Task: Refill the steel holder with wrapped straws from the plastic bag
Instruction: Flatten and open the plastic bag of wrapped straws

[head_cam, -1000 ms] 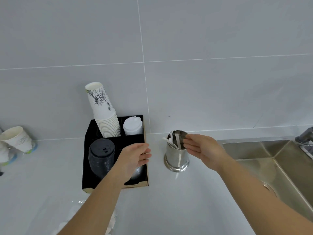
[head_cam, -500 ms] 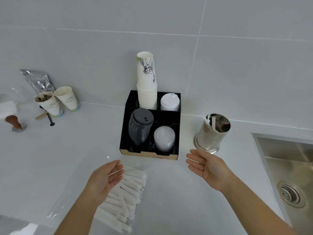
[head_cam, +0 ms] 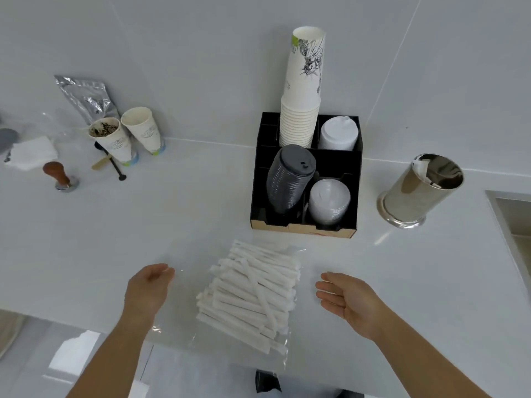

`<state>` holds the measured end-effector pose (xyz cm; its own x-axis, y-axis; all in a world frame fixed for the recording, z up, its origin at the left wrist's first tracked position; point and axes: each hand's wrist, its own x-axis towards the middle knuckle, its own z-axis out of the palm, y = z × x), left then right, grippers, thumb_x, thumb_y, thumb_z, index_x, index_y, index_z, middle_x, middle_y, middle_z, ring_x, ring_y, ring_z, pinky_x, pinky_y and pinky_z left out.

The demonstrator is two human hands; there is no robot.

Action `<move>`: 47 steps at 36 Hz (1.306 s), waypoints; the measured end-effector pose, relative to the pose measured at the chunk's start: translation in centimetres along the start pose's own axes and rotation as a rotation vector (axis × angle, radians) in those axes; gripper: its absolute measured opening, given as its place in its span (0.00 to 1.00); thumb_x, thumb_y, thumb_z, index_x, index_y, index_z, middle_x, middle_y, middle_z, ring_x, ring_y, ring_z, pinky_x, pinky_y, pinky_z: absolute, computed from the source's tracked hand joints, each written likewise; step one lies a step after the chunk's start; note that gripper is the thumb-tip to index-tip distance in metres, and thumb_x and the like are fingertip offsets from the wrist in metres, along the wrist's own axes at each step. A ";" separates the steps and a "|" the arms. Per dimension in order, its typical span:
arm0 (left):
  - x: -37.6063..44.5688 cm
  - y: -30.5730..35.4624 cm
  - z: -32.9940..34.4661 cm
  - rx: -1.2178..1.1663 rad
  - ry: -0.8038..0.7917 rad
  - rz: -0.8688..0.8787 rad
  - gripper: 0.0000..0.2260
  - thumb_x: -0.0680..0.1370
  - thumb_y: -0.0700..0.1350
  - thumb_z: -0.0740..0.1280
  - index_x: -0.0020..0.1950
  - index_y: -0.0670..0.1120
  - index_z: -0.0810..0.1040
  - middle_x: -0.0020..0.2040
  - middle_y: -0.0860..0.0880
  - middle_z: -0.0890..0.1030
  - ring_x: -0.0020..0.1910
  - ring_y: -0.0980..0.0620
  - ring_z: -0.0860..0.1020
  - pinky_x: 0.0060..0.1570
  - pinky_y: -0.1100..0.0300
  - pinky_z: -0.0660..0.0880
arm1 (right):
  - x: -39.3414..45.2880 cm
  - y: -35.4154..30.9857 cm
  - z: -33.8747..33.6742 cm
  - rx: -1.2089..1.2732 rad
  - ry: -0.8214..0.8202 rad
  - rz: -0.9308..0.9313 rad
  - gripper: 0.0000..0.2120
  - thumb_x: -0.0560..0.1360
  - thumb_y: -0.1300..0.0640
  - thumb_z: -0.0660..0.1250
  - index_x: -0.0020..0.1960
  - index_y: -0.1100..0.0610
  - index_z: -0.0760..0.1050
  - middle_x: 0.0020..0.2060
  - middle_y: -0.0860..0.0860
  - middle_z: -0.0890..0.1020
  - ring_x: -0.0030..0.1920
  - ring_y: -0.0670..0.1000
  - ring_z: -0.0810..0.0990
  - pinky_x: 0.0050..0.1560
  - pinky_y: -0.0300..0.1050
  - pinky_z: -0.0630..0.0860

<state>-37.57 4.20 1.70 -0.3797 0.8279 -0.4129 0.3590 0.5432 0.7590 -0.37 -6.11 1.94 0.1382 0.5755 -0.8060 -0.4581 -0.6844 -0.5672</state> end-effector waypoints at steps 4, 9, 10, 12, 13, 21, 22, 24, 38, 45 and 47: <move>2.8 -0.7 -0.4 0.115 -0.042 0.014 0.14 0.75 0.45 0.72 0.59 0.44 0.79 0.51 0.46 0.80 0.45 0.48 0.78 0.50 0.55 0.72 | -0.1 1.9 1.9 -0.038 0.048 0.023 0.11 0.77 0.57 0.68 0.58 0.59 0.77 0.54 0.58 0.83 0.54 0.57 0.82 0.48 0.49 0.80; 4.7 -0.6 0.3 0.129 -0.175 -0.053 0.10 0.70 0.47 0.74 0.48 0.44 0.80 0.40 0.45 0.82 0.36 0.47 0.79 0.44 0.54 0.77 | -0.3 4.0 4.0 -0.138 0.071 0.020 0.06 0.75 0.57 0.69 0.48 0.59 0.79 0.44 0.54 0.83 0.46 0.53 0.81 0.50 0.49 0.81; 4.9 -0.6 0.4 0.147 -0.173 -0.043 0.10 0.69 0.48 0.74 0.46 0.45 0.80 0.39 0.46 0.82 0.36 0.46 0.79 0.45 0.54 0.77 | -0.4 4.3 4.4 -0.161 0.066 0.016 0.05 0.74 0.57 0.69 0.47 0.58 0.79 0.41 0.53 0.81 0.42 0.52 0.79 0.50 0.49 0.80; 5.5 -0.5 0.5 0.200 -0.173 -0.023 0.09 0.71 0.49 0.74 0.44 0.45 0.81 0.38 0.48 0.82 0.37 0.46 0.78 0.46 0.54 0.76 | -0.5 4.9 5.2 -0.193 0.075 0.013 0.04 0.73 0.56 0.69 0.46 0.57 0.79 0.38 0.53 0.79 0.39 0.51 0.77 0.47 0.47 0.79; 5.8 -0.5 0.5 0.221 -0.189 -0.016 0.08 0.72 0.48 0.74 0.41 0.44 0.81 0.35 0.48 0.81 0.34 0.46 0.77 0.43 0.55 0.75 | -0.5 5.2 5.6 -0.203 0.087 0.010 0.05 0.73 0.56 0.70 0.46 0.57 0.79 0.37 0.53 0.78 0.38 0.51 0.76 0.45 0.46 0.78; 7.0 -0.5 0.4 0.292 -0.300 -0.018 0.13 0.69 0.48 0.77 0.32 0.47 0.75 0.26 0.52 0.74 0.27 0.50 0.70 0.33 0.60 0.68 | 0.9 6.3 7.6 -0.260 0.251 -0.047 0.07 0.73 0.57 0.72 0.42 0.60 0.77 0.32 0.55 0.78 0.32 0.53 0.74 0.39 0.46 0.76; 7.1 -0.4 0.3 0.281 -0.316 -0.016 0.10 0.70 0.47 0.77 0.36 0.46 0.77 0.30 0.49 0.77 0.30 0.49 0.73 0.35 0.59 0.70 | 1.2 6.4 7.8 -0.294 0.256 -0.048 0.08 0.73 0.58 0.72 0.39 0.60 0.75 0.31 0.55 0.77 0.32 0.53 0.73 0.38 0.46 0.76; 6.9 -0.1 0.2 0.252 -0.372 -0.032 0.08 0.72 0.46 0.76 0.42 0.44 0.80 0.36 0.45 0.80 0.34 0.47 0.77 0.38 0.58 0.72 | 1.5 6.5 8.0 -0.349 0.266 -0.043 0.10 0.73 0.59 0.71 0.36 0.59 0.73 0.30 0.55 0.76 0.31 0.53 0.72 0.37 0.45 0.75; 4.9 -0.2 0.6 0.038 -0.506 -0.027 0.09 0.75 0.34 0.68 0.35 0.38 0.79 0.31 0.43 0.80 0.31 0.46 0.78 0.36 0.55 0.78 | 0.7 6.5 6.4 -0.263 0.252 -0.113 0.06 0.74 0.62 0.67 0.39 0.59 0.74 0.30 0.55 0.78 0.27 0.50 0.74 0.33 0.44 0.77; 2.1 -0.2 2.9 -0.073 -0.573 0.027 0.08 0.77 0.33 0.67 0.40 0.29 0.76 0.34 0.39 0.75 0.28 0.52 0.76 0.32 0.61 0.78 | -1.0 6.0 2.3 -0.214 0.266 -0.193 0.08 0.74 0.61 0.70 0.37 0.57 0.75 0.27 0.51 0.79 0.27 0.48 0.74 0.33 0.42 0.78; 1.0 -0.3 3.6 -0.075 -0.581 0.050 0.07 0.76 0.33 0.68 0.41 0.30 0.78 0.34 0.39 0.76 0.29 0.51 0.76 0.34 0.59 0.79 | -1.6 5.9 0.8 -0.208 0.266 -0.214 0.09 0.75 0.61 0.70 0.36 0.58 0.74 0.27 0.51 0.78 0.27 0.49 0.73 0.32 0.41 0.77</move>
<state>-34.95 5.40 -0.77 0.1733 0.8045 -0.5681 0.2952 0.5079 0.8093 -4.02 -10.71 0.03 0.4465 0.5973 -0.6663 -0.2110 -0.6534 -0.7271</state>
